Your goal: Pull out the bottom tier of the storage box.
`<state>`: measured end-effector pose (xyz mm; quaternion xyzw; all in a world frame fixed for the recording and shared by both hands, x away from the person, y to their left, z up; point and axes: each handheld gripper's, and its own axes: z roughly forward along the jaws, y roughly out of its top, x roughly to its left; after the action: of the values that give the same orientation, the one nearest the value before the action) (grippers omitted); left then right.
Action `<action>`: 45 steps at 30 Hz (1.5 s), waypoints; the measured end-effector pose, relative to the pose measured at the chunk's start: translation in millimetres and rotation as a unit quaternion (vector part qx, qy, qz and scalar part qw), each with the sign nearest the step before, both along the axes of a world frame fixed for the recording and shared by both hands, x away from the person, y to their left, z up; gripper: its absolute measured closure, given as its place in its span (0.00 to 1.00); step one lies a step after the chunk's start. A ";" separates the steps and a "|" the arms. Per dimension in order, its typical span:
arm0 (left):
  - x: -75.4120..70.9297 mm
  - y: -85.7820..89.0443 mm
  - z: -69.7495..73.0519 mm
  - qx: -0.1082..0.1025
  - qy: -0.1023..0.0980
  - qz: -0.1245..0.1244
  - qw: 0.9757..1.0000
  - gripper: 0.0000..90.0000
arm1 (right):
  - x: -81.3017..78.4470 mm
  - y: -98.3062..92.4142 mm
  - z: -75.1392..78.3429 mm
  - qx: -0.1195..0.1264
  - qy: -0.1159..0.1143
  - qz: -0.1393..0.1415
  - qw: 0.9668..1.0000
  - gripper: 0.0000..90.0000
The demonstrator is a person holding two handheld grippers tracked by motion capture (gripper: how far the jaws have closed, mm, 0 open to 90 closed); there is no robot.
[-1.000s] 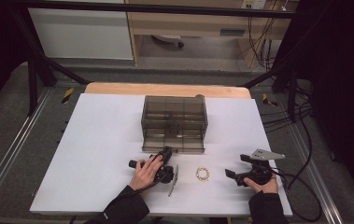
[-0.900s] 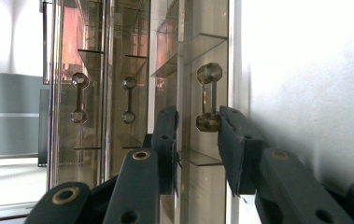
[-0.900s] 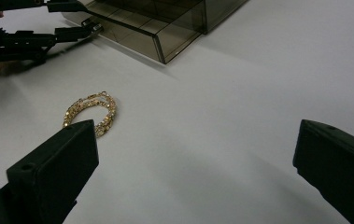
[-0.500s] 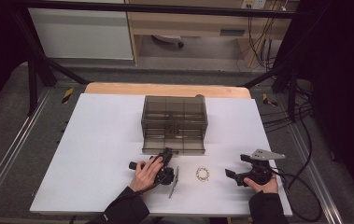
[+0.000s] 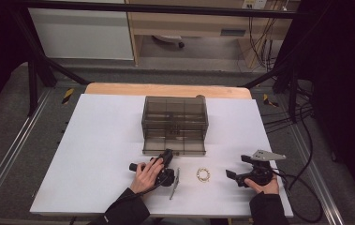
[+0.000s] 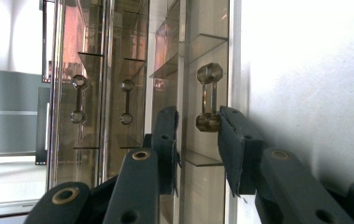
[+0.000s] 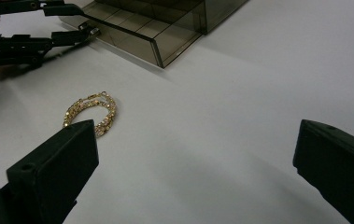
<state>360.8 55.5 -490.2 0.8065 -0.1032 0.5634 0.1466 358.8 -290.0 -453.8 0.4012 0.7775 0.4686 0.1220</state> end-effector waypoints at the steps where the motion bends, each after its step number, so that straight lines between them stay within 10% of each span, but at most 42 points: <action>1: 0.2 0.1 -0.3 0.000 0.002 0.000 1.000 0.76 | -0.1 0.0 0.0 0.000 0.000 0.000 1.000 0.01; 19: 6.3 0.1 8.8 -0.018 0.045 0.007 0.999 0.61 | -0.1 -0.6 0.4 0.000 -0.001 0.000 1.000 0.01; 30: 14.2 4.2 27.1 -0.052 0.106 0.024 0.993 0.36 | -0.2 -0.7 0.6 0.002 -0.002 0.000 1.000 0.01; 40: 20.8 17.8 39.2 -0.122 0.201 0.044 0.971 0.21 | -0.3 -0.7 0.8 0.002 -0.002 -0.001 1.000 0.01; 45: 22.4 27.2 43.6 -0.172 0.253 0.068 0.950 0.17 | -0.2 -0.7 0.8 0.002 -0.002 -0.001 1.000 0.01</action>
<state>383.2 82.7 -446.5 0.8900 0.0906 0.3589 0.2661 358.5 -290.8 -453.0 0.4010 0.7761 0.4707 0.1234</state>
